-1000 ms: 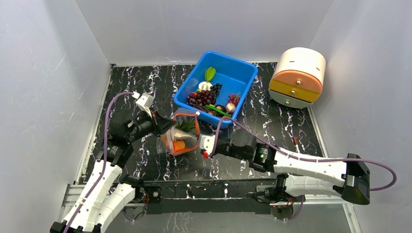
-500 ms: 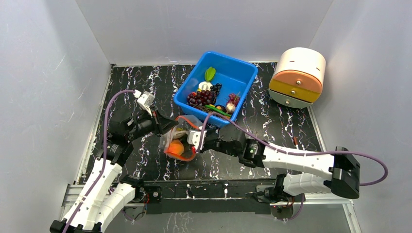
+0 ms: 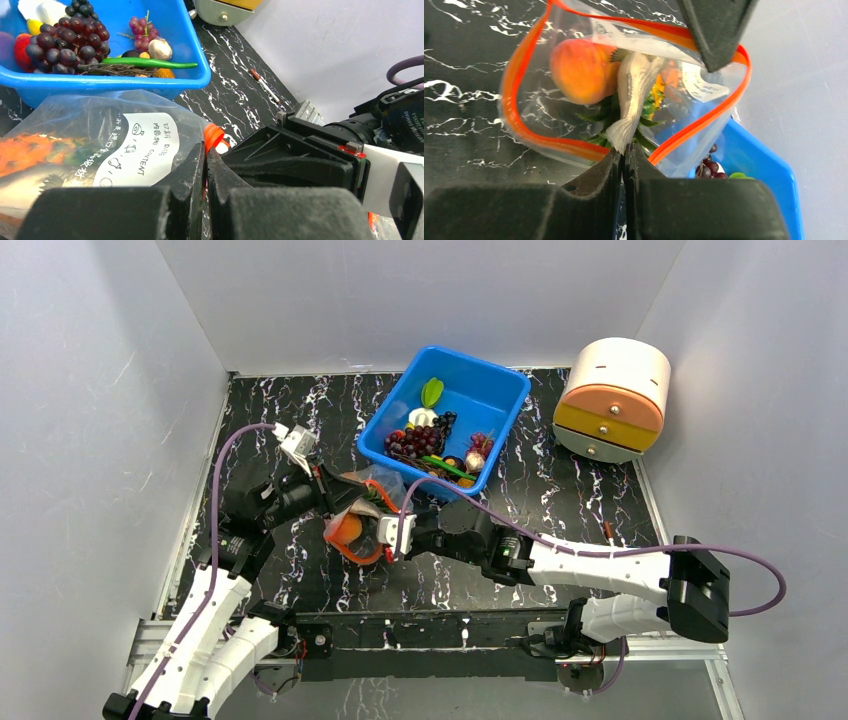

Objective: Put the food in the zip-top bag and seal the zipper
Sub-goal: Place the fake fish in the zipper food storage bag.

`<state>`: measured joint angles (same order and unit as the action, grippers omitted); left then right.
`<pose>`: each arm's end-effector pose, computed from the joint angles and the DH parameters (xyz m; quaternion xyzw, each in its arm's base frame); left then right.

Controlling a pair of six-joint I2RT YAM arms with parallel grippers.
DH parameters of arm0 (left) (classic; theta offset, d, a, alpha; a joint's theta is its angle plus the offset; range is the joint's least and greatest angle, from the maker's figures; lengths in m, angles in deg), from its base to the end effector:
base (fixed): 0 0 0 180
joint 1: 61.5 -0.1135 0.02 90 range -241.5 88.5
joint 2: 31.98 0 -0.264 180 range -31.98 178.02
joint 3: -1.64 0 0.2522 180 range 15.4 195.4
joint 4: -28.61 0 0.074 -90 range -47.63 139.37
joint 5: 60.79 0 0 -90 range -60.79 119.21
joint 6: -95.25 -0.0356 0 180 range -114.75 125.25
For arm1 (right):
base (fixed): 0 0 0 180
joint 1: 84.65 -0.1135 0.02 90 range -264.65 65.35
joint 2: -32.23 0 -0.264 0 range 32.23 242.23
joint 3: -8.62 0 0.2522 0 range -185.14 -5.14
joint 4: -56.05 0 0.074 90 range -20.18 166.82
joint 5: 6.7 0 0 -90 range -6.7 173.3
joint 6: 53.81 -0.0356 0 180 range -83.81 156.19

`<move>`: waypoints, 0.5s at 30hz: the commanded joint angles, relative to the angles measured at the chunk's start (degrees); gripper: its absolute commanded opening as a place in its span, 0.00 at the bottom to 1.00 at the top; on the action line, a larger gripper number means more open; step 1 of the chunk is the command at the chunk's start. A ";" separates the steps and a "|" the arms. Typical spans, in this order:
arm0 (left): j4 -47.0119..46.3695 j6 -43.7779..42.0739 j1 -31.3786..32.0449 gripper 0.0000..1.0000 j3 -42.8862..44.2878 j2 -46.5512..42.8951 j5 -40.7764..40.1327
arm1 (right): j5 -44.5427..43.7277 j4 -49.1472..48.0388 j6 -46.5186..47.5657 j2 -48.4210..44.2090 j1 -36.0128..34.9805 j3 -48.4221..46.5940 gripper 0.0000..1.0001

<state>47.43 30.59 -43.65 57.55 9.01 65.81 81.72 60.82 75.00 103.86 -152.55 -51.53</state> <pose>0.1522 -0.0713 0.3446 0.1686 0.7063 -0.4519 0.5182 0.1097 0.2675 0.2832 -0.6368 0.4840 0.1400 0.5836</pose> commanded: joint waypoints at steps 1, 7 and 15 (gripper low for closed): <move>1.55 -2.49 0.10 0.00 1.78 -0.91 0.32 | -6.83 -4.90 -2.27 -0.67 -0.04 -1.88 0.08; 3.45 -3.11 0.09 0.00 2.39 -2.08 -0.61 | -9.68 -3.06 -9.47 -2.21 1.23 -2.08 0.27; 7.04 -1.73 0.14 0.00 2.54 -1.30 -10.91 | -6.32 4.03 -22.28 -5.81 2.07 -4.70 0.42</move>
<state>52.53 28.47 -43.63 57.72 8.00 60.54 73.35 61.74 61.84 102.57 -150.85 -51.69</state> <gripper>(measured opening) 0.010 0.359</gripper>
